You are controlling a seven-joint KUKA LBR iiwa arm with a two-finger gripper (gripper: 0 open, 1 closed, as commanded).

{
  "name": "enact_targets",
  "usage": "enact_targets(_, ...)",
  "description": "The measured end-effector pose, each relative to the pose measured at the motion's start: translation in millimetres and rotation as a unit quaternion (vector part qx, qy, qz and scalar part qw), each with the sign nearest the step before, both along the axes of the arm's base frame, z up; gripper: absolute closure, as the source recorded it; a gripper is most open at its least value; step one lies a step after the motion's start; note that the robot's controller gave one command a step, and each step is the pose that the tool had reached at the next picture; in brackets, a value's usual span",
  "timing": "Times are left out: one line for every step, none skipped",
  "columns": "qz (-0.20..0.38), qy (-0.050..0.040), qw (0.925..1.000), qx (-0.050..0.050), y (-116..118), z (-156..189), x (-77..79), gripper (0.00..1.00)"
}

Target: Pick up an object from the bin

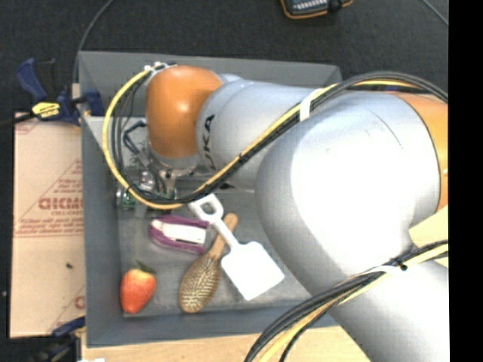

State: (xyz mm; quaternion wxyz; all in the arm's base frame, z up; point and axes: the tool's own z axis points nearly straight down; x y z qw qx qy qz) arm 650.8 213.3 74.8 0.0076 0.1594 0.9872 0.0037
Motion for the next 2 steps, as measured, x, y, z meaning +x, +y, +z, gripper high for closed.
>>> enact_targets(0.0,-0.0003,1.0,0.0,0.0,0.6,0.1,1.0)
enact_targets(-0.001,0.001,1.0,0.0,-1.1,38.4,-0.6,1.0)
